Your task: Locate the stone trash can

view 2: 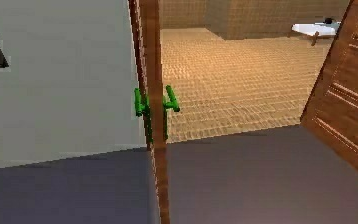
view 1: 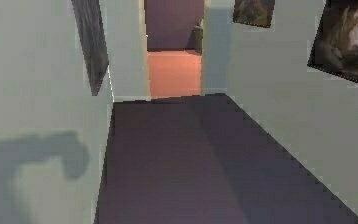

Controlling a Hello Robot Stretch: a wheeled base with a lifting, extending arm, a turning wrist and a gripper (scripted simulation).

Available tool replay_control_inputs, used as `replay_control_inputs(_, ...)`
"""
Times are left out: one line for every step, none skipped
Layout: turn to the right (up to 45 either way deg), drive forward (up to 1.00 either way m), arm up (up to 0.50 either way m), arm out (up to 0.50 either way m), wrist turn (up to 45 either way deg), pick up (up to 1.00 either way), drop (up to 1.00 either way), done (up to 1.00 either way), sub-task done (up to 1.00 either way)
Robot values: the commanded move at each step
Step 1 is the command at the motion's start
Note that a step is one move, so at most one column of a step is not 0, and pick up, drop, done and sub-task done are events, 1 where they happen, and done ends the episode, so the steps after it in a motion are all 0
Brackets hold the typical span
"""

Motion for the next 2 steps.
replay_control_inputs(0.0,1.0,0.0,0.0,0.0,0.0,0.0,0.0,0.0)
replay_control_inputs(0.0,1.0,0.0,0.0,0.0,0.0,0.0,0.0,0.0)
